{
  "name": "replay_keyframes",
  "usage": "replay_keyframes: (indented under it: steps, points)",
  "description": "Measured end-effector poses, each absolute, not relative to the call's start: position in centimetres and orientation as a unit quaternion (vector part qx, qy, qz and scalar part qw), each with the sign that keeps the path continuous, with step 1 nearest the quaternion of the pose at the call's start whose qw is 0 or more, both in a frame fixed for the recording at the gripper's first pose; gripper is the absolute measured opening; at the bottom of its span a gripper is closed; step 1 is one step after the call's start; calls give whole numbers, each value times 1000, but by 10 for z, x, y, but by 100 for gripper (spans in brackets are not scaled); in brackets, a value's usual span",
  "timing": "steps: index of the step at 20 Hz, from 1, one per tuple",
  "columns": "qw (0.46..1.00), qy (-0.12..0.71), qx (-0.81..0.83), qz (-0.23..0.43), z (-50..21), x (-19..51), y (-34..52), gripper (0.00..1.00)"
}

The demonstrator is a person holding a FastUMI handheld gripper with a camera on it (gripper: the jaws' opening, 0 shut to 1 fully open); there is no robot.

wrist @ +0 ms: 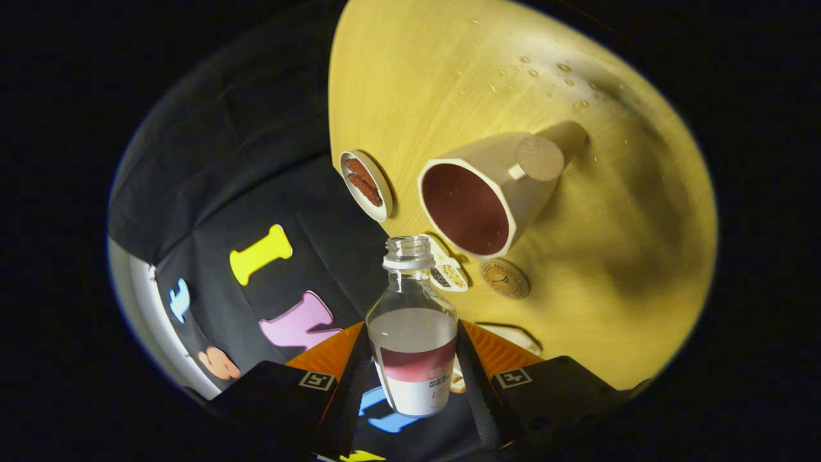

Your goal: Take the bottle from table, then pour the juice into the cup, finally place the bottle on the coaster

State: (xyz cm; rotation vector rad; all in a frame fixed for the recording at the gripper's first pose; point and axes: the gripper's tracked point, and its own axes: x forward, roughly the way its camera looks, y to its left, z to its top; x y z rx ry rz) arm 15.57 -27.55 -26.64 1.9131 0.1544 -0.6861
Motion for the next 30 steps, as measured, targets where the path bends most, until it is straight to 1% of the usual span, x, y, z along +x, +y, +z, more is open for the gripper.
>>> replay_keyframes:
  steps: [2, 4, 6, 8, 11, 15, 17, 19, 22, 26, 30]
  points:
    - [589, 69, 759, -269, -254, 160, -272, 75]
    - [638, 54, 726, -252, -236, 163, -273, 75]
    - [686, 39, 681, -253, -229, 160, -275, 75]
    - [727, 20, 635, -260, -218, 156, -280, 75]
    - [784, 6, 570, -247, -198, 151, -276, 75]
    - [876, 11, 413, -250, -175, 149, -271, 75]
    - [912, 19, 325, -250, -159, 151, -266, 75]
    - [939, 22, 242, -242, -141, 158, -258, 75]
    - [964, 28, 138, -227, -128, 170, -244, 75]
    - [980, 42, 39, -189, -129, 189, -216, 75]
    - [988, 18, -33, -150, -135, 211, -190, 74]
